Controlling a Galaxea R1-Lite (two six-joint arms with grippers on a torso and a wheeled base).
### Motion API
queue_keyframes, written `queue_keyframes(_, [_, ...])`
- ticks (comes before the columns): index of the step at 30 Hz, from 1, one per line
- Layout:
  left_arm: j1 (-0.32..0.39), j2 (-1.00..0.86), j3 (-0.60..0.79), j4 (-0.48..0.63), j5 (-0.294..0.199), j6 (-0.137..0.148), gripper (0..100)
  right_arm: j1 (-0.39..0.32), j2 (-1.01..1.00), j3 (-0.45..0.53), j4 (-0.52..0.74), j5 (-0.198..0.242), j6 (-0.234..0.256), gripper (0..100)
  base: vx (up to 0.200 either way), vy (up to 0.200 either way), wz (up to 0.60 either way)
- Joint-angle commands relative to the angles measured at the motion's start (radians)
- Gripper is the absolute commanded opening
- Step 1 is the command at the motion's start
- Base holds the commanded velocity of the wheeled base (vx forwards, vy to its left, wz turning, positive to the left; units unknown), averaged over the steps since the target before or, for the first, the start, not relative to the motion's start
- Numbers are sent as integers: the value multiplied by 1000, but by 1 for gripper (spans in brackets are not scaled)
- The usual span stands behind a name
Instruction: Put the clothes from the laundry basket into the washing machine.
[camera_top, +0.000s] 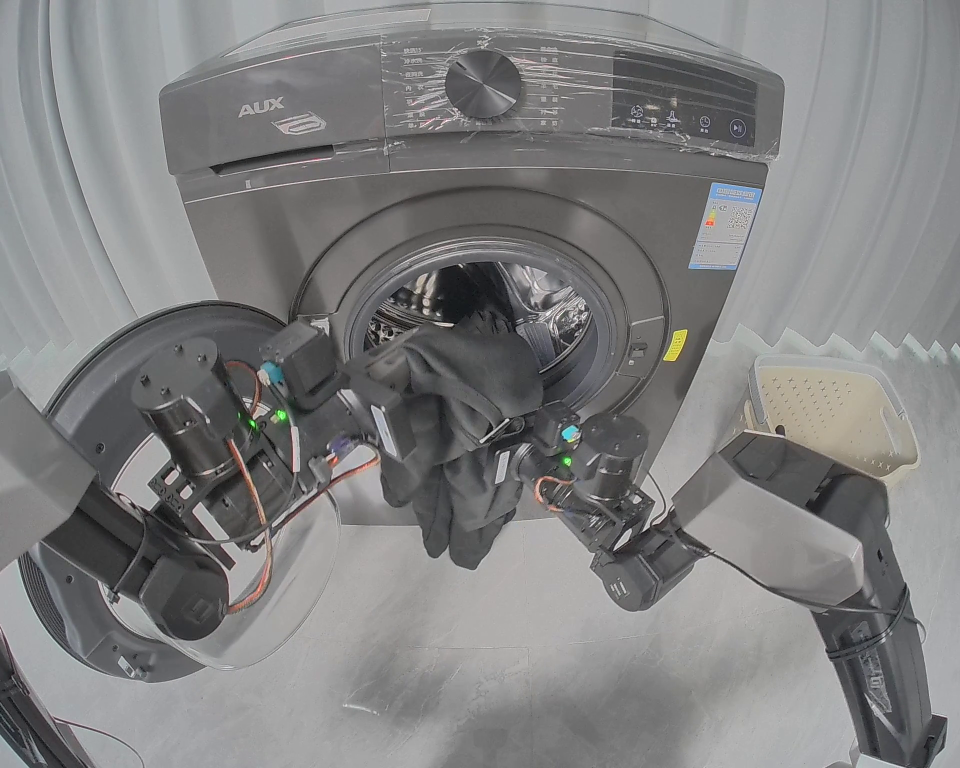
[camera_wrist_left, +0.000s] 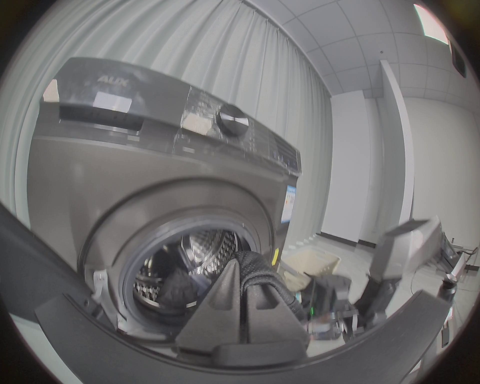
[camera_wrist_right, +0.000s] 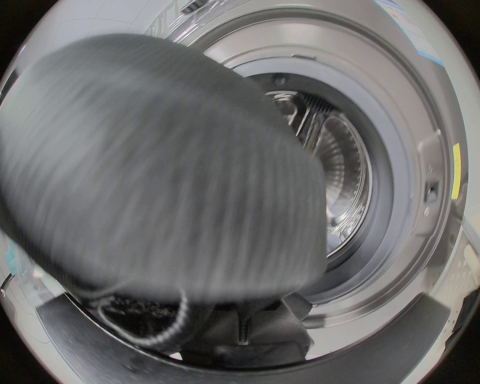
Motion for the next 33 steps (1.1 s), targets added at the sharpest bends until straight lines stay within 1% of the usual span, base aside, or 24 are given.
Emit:
queue_keyframes(1, [0, -30, 149, 2, -6, 1, 0, -66, -104, 6, 10, -17, 1, 0, 0, 0, 0])
queue_keyframes(6, [5, -4, 239, 0, -4, 6, 0, -72, -133, 7, 18, -20, 1, 0, 0, 0, 0])
queue_keyframes(10, [24, 45, 285, -9, 0, 26, 0, -65, -142, 7, 20, -20, 0, 0, 0, 0, 0])
queue_keyframes(11, [30, 70, 299, -12, 0, 41, 0, -60, -150, 7, 21, -20, 1, 0, 0, 0, 0])
queue_keyframes(12, [30, 85, 307, -15, 0, 49, 0, -59, -153, 9, 21, -20, 1, 0, 0, 0, 0])
queue_keyframes(15, [33, 134, 325, -47, 2, 57, 0, -55, -153, 7, 26, -22, 0, 0, 0, 0, 0])
queue_keyframes(16, [33, 148, 333, -64, 0, 60, 100, -55, -153, 7, 27, -22, 1, 0, 0, 0, 0])
queue_keyframes(17, [33, 160, 339, -79, 0, 63, 100, -55, -153, 7, 29, -22, 0, 0, 0, 0, 0])
queue_keyframes(20, [27, 183, 357, -119, -1, 60, 100, -60, -153, 7, 30, -22, 0, 0, 0, 0, 0])
queue_keyframes(21, [24, 191, 373, -133, -4, 64, 100, -63, -153, 7, 30, -20, 0, 0, 0, 0, 0])
queue_keyframes(23, [19, 191, 388, -135, -12, 66, 100, -66, -153, 7, 30, -20, 0, 0, 0, 0, 0])
queue_keyframes(27, [7, 186, 380, -135, -12, 66, 100, -71, -153, 7, 30, -22, 0, 0, 0, 0, 0])
queue_keyframes(33, [13, 192, 357, -133, -3, 64, 100, -75, -156, 11, 21, -19, 0, 0, 0, 0, 0])
